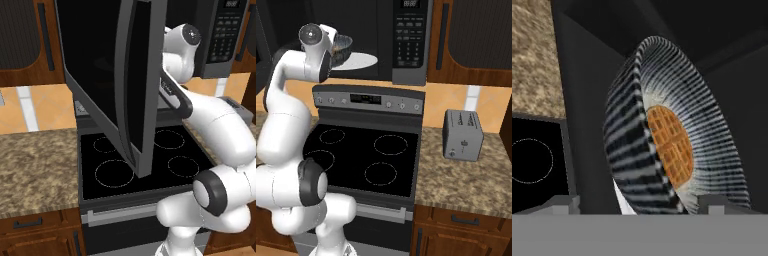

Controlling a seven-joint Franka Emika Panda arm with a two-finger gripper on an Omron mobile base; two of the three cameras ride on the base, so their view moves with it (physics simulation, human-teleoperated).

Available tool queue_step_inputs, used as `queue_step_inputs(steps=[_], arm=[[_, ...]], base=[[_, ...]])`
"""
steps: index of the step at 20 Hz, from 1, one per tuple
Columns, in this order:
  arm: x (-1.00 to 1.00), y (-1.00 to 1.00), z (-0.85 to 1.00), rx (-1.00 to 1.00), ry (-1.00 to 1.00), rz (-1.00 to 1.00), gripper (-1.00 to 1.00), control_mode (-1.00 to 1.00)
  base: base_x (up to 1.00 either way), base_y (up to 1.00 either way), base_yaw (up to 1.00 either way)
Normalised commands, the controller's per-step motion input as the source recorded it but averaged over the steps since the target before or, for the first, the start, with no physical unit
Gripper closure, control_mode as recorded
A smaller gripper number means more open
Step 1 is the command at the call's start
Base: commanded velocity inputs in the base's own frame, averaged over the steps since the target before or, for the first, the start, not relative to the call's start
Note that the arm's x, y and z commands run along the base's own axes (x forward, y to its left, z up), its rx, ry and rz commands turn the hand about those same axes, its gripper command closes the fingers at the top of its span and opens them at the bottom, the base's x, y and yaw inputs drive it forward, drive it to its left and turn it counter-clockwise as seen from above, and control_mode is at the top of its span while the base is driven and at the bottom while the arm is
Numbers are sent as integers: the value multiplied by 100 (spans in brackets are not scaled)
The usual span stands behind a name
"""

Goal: Open the microwave, place the bowl with waffle inside the microwave, then close the microwave door and turn it on.

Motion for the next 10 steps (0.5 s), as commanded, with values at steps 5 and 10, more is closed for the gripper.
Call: queue_step_inputs(steps=[5,10], arm=[[-93,-33,39,0,-11,0,-100,-100],[-100,-36,8,-1,-9,4,-100,-100]], base=[[0,0,0],[0,0,0]])
